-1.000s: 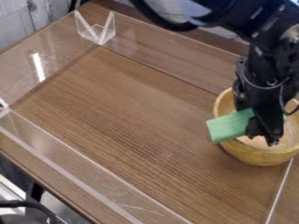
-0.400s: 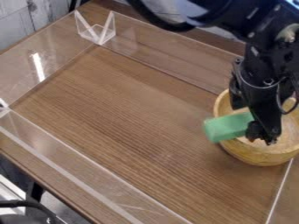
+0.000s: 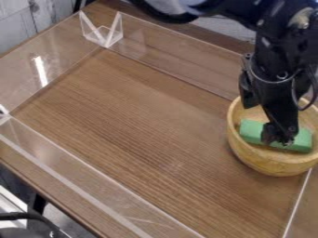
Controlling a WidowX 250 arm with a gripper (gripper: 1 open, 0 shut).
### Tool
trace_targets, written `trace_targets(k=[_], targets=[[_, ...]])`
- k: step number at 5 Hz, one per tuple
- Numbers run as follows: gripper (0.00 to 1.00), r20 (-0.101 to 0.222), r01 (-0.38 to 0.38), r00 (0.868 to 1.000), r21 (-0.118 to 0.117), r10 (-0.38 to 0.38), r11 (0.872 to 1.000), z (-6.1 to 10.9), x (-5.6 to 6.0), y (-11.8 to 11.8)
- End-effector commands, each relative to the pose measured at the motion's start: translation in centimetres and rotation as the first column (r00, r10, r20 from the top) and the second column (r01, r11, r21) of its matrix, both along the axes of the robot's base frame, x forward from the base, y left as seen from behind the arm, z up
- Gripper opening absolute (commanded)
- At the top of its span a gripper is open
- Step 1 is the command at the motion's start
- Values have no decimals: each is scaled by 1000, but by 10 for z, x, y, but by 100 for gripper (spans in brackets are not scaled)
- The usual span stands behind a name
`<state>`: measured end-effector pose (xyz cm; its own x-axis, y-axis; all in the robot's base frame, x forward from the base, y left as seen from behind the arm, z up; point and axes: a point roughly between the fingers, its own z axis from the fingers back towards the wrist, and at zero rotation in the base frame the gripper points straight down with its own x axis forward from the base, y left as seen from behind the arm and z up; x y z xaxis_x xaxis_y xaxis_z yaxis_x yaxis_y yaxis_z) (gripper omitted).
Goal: Put the green block in the brown bowl
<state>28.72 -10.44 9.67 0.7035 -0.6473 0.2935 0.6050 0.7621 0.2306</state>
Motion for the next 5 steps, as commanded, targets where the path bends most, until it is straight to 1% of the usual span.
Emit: trace_targets(k=[1,5], targets=[[100,54,-16,998,-25,17,1000,18,5,2],[100,33,-46,998,-30,47,998,11,7,5]])
